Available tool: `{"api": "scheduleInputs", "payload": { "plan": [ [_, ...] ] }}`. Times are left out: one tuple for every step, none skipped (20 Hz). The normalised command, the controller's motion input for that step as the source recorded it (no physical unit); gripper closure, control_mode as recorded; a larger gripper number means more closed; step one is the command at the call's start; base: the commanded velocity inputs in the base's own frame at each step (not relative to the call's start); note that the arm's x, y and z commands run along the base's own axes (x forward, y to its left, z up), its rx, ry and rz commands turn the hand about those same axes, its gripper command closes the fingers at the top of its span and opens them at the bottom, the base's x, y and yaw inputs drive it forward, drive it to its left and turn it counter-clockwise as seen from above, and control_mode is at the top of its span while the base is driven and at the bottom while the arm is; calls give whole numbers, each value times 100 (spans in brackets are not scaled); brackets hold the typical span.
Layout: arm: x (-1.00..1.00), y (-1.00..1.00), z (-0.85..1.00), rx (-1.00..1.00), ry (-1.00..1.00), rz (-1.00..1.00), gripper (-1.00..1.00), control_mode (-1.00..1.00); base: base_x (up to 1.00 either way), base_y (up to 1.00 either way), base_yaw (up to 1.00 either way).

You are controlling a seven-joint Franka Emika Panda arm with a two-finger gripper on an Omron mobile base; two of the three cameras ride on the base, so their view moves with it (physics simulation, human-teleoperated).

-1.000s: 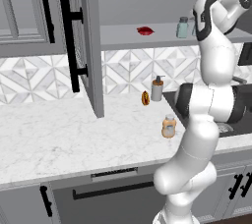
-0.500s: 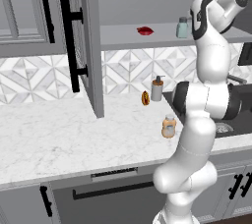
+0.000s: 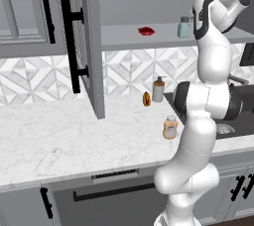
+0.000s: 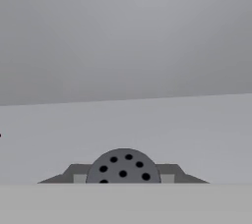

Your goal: Put the shaker and condiment bottle from the counter next to their counterparts in the cabinet.

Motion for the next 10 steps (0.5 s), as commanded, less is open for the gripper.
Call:
{"api": "scheduleInputs", "payload": {
  "plan": [
    [0,0,0,0,0,0,100,-100,0,0,0],
    [0,0,0,0,0,0,100,-100,0,0,0],
    [0,0,0,0,0,0,-100,-100,0,0,0],
    [0,0,0,0,0,0,-100,-100,0,0,0],
    [0,0,0,0,0,0,-100,-100,0,0,0],
    [0,-1,0,0,0,0,-100,-100,0,0,0],
    [0,0,0,0,0,0,-100,-100,0,0,0],
    [0,-3,0,0,0,0,-100,-100,0,0,0],
    [0,-4,0,0,0,0,-100,-100,0,0,0],
    [0,-4,0,0,0,0,-100,-100,0,0,0]
  ]
}}
